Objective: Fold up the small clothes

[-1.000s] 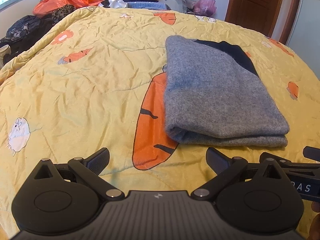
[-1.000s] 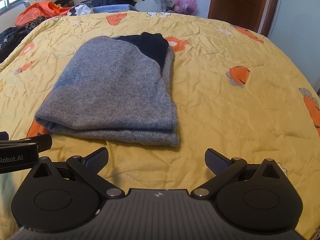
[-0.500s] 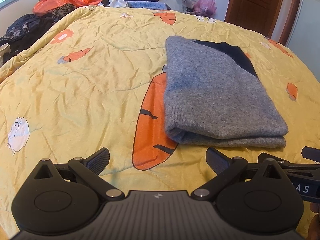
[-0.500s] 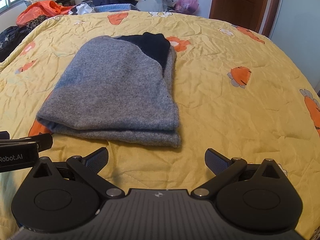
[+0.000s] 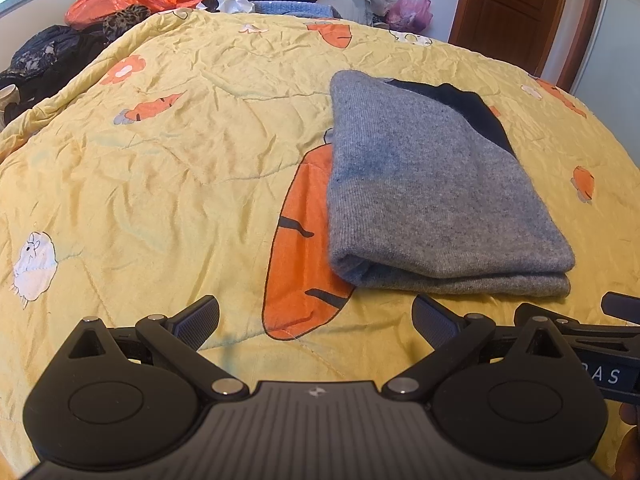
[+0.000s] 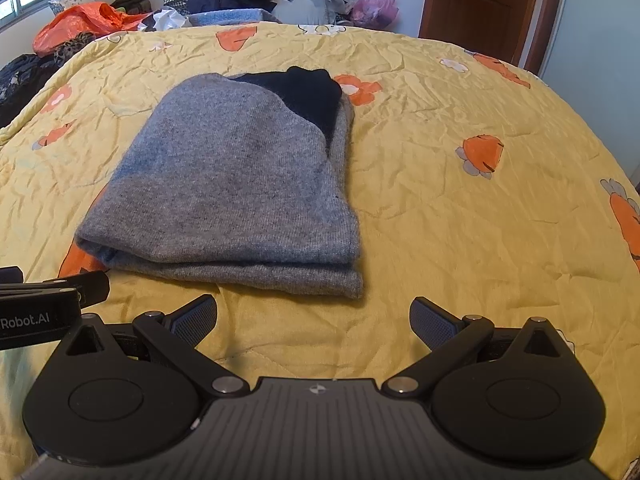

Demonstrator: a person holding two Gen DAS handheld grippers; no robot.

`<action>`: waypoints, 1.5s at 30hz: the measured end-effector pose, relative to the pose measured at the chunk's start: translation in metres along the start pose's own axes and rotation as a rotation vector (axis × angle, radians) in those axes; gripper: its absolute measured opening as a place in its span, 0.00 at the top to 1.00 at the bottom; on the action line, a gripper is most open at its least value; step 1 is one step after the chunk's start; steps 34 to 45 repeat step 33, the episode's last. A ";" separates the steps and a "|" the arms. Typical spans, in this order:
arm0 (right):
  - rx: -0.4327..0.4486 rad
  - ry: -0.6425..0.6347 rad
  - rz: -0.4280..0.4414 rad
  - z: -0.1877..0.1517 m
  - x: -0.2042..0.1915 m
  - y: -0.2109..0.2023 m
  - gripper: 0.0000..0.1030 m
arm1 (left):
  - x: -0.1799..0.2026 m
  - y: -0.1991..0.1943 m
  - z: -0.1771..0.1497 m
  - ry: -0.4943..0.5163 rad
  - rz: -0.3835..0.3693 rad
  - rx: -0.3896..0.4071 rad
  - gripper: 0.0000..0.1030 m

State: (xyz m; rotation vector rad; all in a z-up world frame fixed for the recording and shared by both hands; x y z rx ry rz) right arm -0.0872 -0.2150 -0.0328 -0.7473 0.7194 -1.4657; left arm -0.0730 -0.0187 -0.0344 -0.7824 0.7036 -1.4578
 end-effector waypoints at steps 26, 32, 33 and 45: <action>-0.005 0.008 0.002 -0.004 0.001 0.003 0.00 | 0.002 -0.012 -0.001 0.013 -0.009 0.065 0.00; -0.011 0.017 0.015 -0.005 0.001 0.004 0.00 | 0.001 -0.009 -0.003 0.033 -0.020 0.043 0.00; -0.012 0.016 0.013 -0.005 0.001 0.005 0.00 | 0.001 -0.008 -0.003 0.045 -0.010 0.043 0.00; -0.012 0.016 0.013 -0.005 0.001 0.005 0.00 | 0.001 -0.008 -0.003 0.045 -0.010 0.043 0.00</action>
Point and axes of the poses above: each gripper's, at about its wrist camera, not at the fingertips, and y roughly the way its jaws point, x to its right, z to its top, the point moved 9 cm from there along y, roughly the way its jaws point, and after that the axes turned 2 degrees about -x, right-handed, at the moved point
